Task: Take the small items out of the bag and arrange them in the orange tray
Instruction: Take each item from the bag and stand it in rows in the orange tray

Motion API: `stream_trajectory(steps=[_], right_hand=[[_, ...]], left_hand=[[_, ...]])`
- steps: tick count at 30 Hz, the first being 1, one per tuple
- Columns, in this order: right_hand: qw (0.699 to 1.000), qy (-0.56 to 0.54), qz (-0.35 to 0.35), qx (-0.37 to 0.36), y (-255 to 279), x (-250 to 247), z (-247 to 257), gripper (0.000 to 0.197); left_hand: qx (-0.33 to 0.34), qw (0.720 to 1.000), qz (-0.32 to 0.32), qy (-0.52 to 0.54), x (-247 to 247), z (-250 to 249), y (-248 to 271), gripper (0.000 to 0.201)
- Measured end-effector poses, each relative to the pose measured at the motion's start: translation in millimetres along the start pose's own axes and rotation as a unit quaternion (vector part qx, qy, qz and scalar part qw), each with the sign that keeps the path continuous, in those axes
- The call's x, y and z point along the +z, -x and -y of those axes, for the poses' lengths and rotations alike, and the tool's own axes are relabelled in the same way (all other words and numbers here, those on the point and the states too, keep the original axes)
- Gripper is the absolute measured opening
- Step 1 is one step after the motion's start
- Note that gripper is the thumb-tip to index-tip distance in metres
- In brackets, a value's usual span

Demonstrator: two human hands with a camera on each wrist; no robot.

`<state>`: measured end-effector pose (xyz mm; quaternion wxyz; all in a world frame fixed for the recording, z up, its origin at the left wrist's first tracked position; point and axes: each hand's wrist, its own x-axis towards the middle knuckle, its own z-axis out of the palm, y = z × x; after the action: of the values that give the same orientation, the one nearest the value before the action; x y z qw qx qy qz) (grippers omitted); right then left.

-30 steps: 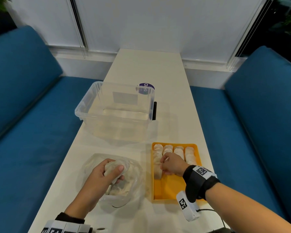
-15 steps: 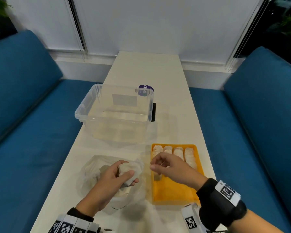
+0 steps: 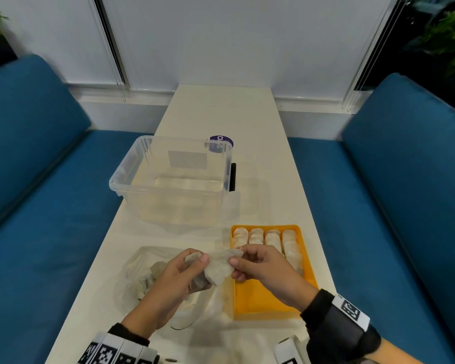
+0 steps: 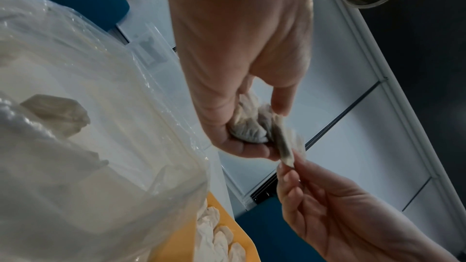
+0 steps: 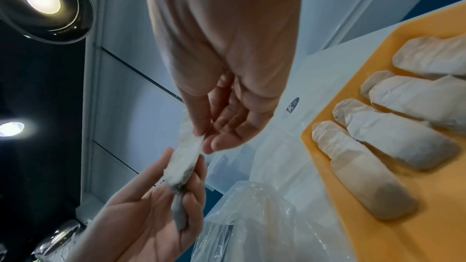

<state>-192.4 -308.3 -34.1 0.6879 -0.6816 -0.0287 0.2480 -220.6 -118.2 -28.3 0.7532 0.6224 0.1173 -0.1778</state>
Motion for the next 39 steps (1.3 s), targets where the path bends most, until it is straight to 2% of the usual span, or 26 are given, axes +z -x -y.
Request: stream_trajectory(steps=[4, 8, 12, 14, 17, 20, 24, 26, 27, 29, 30, 33, 37, 39], right_hand=[[0.999, -0.014, -0.031, -0.008, -2.2, -6.3, -2.0, 0.023], [0.998, 0.0, -0.056, -0.002, -2.2, -20.7, 0.6, 0.011], [0.995, 0.005, -0.094, 0.029, -8.0, -47.7, -5.3, 0.023], [0.994, 0.018, -0.09, 0.061, -10.4, -59.8, -9.1, 0.021], [0.988, 0.079, -0.063, 0.117, -15.8, -70.3, -15.7, 0.013], [0.97, 0.183, -0.054, 0.151, -24.9, -73.1, -24.6, 0.007], [0.927, 0.333, -0.054, 0.166, -41.2, -73.0, -38.2, 0.021], [0.904, 0.387, -0.055, 0.17, -48.2, -72.5, -42.4, 0.025], [0.895, 0.409, -0.055, 0.171, -50.8, -71.9, -43.8, 0.025], [0.881, 0.435, -0.053, 0.177, -54.2, -70.8, -45.8, 0.022], [0.879, 0.438, -0.052, 0.18, -55.6, -70.6, -47.1, 0.016], [0.881, 0.433, -0.052, 0.185, -58.0, -71.3, -49.0, 0.004], [0.891, 0.407, -0.062, 0.193, -59.4, -73.7, -46.9, 0.019], [0.891, 0.406, -0.063, 0.194, -58.5, -74.1, -45.7, 0.023]], left_hand=[[0.003, 1.0, 0.0, 0.007, -1.4, 1.0, 0.6, 0.022], [0.007, 1.0, -0.02, 0.003, -3.6, 3.1, 0.8, 0.015], [0.006, 0.999, -0.039, 0.009, -10.4, 6.0, 1.8, 0.017], [0.003, 0.999, -0.045, 0.015, -13.1, 7.9, 2.5, 0.018], [0.001, 0.999, -0.048, 0.015, -15.0, 9.3, 3.0, 0.02], [0.003, 0.999, -0.048, 0.011, -14.1, 9.4, 2.8, 0.02], [0.002, 0.999, -0.041, 0.012, -14.3, 10.1, 3.3, 0.024], [0.009, 0.999, -0.035, 0.015, -15.3, 8.2, 5.5, 0.036], [0.012, 0.999, -0.034, 0.013, -15.9, 7.0, 6.3, 0.05], [0.012, 0.999, -0.033, 0.007, -18.1, 7.1, 6.1, 0.076], [0.012, 0.999, -0.032, 0.005, -18.7, 7.6, 6.0, 0.079], [0.011, 0.999, -0.032, 0.007, -18.9, 10.0, 4.3, 0.079], [0.008, 0.999, -0.033, 0.014, -17.9, 10.0, 3.2, 0.054], [0.001, 0.999, -0.032, 0.01, -17.9, 10.6, 1.5, 0.052]])
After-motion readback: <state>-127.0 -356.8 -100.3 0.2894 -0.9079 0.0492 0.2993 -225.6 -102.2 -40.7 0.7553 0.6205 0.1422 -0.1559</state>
